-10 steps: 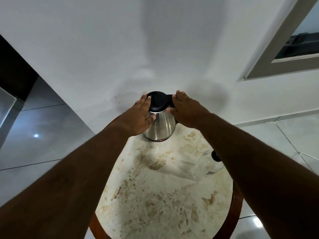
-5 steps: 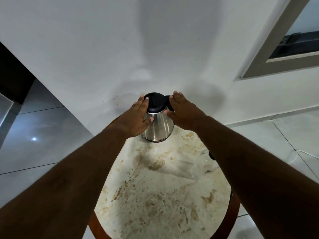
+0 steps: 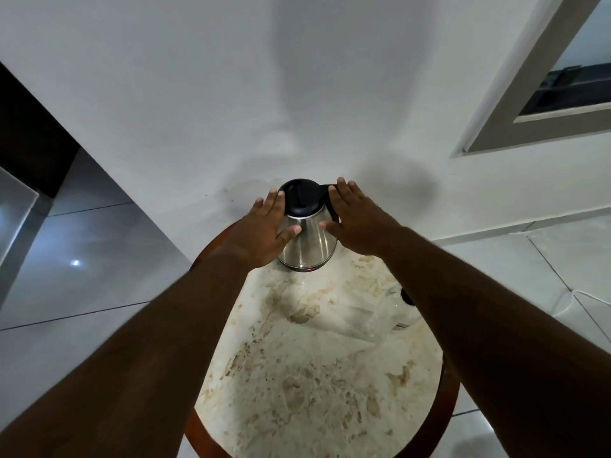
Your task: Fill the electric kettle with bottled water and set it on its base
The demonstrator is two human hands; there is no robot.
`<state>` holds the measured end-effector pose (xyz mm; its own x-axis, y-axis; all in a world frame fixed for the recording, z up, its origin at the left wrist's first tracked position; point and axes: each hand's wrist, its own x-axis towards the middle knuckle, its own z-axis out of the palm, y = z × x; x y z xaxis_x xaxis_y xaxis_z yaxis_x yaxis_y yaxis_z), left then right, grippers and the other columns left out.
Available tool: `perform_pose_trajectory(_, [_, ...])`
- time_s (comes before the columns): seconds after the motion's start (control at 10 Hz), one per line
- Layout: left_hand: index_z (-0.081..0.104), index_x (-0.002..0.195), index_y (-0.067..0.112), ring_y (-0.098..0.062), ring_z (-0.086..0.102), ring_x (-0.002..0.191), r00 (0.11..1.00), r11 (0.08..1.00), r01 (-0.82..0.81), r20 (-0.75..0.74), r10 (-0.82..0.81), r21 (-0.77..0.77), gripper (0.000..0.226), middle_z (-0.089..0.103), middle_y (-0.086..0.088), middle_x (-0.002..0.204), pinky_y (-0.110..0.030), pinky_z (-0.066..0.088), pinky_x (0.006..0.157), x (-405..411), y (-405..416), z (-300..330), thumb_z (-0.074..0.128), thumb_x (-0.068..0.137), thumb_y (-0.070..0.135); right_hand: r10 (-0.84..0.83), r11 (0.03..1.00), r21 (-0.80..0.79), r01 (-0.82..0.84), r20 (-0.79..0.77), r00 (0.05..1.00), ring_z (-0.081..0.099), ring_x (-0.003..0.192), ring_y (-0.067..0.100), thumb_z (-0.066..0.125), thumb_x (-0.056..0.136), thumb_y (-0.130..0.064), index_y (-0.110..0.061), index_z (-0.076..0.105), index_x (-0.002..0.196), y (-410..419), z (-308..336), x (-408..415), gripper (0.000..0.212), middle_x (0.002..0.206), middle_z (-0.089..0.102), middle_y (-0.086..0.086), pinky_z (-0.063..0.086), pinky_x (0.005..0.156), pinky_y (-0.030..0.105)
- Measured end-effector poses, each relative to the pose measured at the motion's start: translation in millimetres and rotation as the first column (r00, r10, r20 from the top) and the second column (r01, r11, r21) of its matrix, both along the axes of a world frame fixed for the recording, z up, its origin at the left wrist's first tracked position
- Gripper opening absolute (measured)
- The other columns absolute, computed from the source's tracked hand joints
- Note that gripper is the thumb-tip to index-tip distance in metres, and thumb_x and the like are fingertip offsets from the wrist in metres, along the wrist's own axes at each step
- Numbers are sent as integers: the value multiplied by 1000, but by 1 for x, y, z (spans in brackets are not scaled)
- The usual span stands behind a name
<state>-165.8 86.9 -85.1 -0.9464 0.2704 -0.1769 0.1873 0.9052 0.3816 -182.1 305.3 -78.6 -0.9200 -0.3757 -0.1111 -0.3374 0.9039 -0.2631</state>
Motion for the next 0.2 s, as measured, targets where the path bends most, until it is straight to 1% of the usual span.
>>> perform_pose_trajectory(0.1, [4, 152, 10, -24, -4, 149, 999, 999, -12, -33, 10, -52, 81, -1, -9, 162, -39, 0, 121, 18, -17, 5, 31, 93, 59, -26, 999, -26, 27, 20, 999, -3, 145, 29, 40, 94, -52, -7, 4, 148, 2, 12, 16, 79, 158, 0, 16, 11, 118, 47])
perform_pose_trajectory(0.2, [6, 152, 12, -28, 0, 149, 999, 987, -37, -12, 35, -158, 90, 3, -11, 162, -46, 9, 121, 32, -34, 23, 24, 85, 69, -65, 998, -12, 65, -3, 998, -3, 145, 28, 40, 92, -56, -8, 3, 148, 13, 34, 31, 83, 159, 0, 16, 10, 118, 47])
